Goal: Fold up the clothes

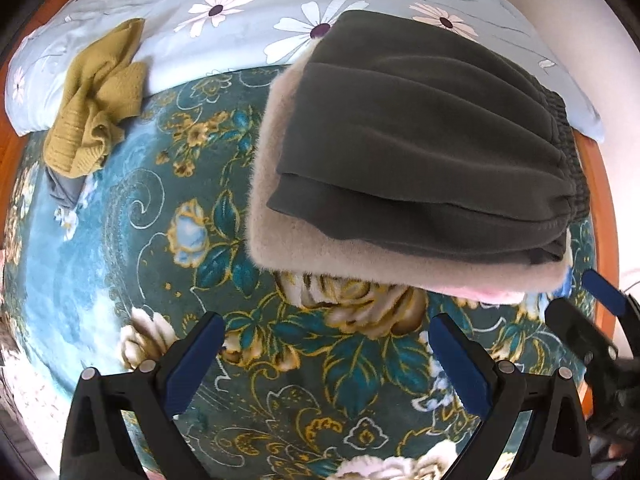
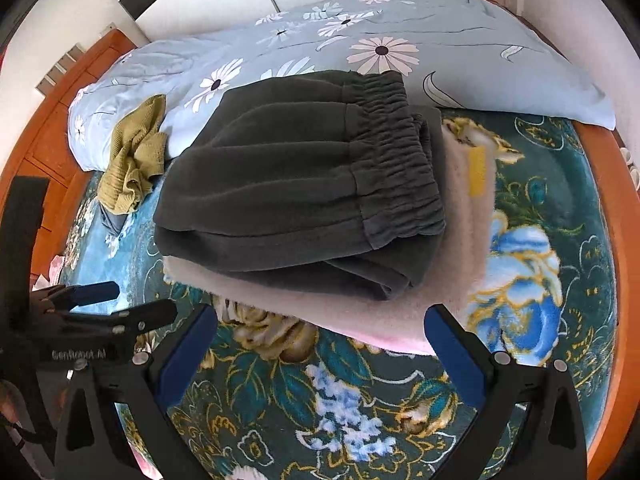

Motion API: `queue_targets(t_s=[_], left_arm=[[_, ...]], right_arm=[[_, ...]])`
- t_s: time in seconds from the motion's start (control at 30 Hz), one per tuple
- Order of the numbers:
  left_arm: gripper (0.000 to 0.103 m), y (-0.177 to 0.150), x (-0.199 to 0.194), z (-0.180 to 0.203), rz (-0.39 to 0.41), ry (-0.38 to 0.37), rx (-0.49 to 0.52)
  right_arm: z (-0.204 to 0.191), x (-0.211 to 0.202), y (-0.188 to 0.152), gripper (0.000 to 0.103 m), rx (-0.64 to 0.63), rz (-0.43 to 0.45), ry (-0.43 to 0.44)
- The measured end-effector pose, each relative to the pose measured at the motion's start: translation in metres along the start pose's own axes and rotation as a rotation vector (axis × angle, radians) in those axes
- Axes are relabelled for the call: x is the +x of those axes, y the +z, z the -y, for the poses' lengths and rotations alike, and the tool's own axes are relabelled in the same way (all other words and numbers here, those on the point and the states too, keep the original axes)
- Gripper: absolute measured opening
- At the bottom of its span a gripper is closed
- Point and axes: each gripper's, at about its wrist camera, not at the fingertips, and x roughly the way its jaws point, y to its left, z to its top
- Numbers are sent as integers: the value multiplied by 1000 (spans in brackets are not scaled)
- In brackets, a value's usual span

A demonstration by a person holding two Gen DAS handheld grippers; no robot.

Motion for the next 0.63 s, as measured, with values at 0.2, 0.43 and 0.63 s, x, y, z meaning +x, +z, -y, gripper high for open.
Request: queue_targets(t_s=[0.2,0.43,0.63], left_arm=[[103,10,-9,-6,12,1,7],[103,17,-18,-18,22,-20,-32],[103,14,-17,-21,-2,-45,-51]], right_arm=[[-9,0,5,103,8,-10,-18],[-18,-5,12,103,12,-19,-37],[-26,-14,12,103,-1,-33,-57]])
